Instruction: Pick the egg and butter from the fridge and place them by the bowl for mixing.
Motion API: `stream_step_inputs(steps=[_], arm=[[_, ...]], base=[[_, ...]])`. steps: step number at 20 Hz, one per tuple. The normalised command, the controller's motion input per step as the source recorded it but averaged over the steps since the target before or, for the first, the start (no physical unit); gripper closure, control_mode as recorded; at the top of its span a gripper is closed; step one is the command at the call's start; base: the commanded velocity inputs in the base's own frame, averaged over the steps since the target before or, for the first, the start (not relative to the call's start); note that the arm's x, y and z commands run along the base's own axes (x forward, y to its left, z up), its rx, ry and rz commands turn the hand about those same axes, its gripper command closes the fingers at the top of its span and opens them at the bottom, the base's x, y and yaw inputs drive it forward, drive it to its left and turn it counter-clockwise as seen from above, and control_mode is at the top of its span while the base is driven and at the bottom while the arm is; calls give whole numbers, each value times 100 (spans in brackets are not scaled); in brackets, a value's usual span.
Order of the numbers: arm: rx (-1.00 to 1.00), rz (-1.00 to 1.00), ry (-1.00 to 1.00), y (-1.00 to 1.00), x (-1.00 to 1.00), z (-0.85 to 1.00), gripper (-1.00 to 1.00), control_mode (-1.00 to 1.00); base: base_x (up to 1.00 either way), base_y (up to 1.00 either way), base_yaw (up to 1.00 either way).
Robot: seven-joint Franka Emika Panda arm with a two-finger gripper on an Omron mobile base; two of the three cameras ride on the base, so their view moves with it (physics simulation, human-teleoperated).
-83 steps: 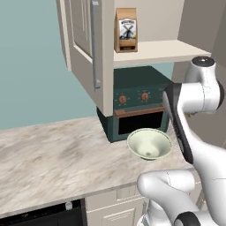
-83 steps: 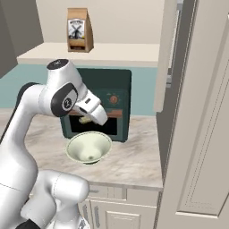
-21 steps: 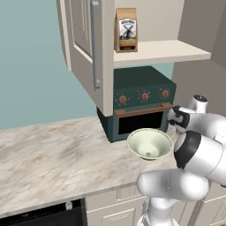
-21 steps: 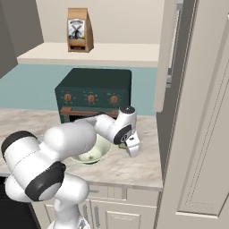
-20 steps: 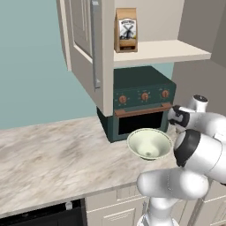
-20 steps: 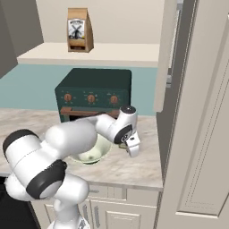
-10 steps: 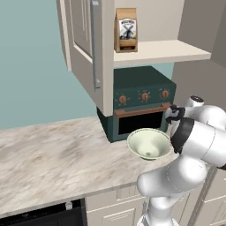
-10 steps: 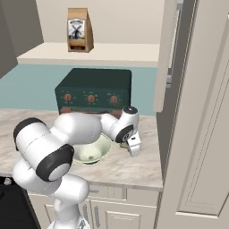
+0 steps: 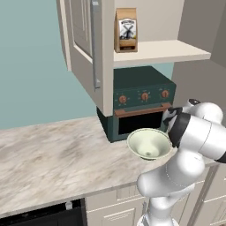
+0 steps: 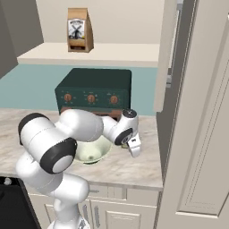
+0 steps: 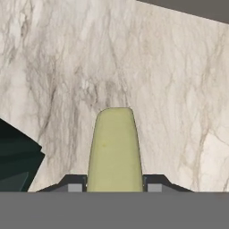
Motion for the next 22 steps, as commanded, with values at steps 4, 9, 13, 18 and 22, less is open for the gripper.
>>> stream_step_inputs(steps=[4,9,13,18,22], arm=[[0,0,0,7,19,-13,100,-100],[0,-1,1,13,21,-11,100,-100],[0,0,6,0,11,-21,100,-100],[0,0,7,0,1,-25,100,-100],[2,0,5,0,1,-23,100,-100]], base=[[0,0,0],[0,0,0],[0,0,0],[0,0,0],[0,0,0]])
